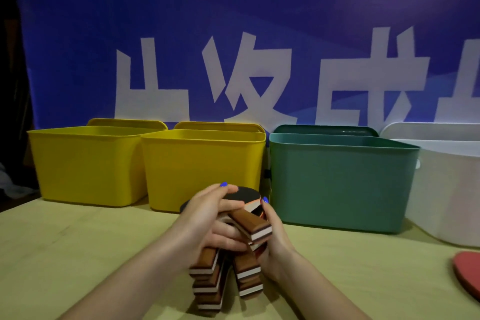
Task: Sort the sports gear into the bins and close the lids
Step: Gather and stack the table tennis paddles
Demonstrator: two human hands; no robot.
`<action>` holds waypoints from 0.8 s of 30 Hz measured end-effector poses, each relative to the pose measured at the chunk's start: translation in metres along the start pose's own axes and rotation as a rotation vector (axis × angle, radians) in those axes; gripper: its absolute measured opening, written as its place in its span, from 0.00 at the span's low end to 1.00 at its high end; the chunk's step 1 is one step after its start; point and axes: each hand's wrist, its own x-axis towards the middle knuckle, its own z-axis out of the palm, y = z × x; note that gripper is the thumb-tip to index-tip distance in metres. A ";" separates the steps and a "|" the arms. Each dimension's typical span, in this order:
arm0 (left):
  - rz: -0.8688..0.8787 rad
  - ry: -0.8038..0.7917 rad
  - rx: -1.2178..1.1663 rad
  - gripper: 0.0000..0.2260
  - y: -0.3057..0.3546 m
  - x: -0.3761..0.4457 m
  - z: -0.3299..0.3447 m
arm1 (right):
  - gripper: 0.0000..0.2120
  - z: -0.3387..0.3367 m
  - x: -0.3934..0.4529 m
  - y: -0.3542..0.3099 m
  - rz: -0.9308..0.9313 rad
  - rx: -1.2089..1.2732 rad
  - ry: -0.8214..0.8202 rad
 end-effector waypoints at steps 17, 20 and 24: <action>-0.083 0.383 -0.381 0.19 -0.075 0.088 -0.043 | 0.30 -0.003 0.003 -0.001 0.089 -0.055 0.094; -0.082 0.390 -0.404 0.18 -0.073 0.090 -0.045 | 0.29 -0.004 0.005 -0.001 0.080 -0.067 0.099; -0.113 0.289 -0.509 0.13 -0.076 0.098 -0.047 | 0.26 -0.004 0.004 -0.003 0.051 -0.054 0.101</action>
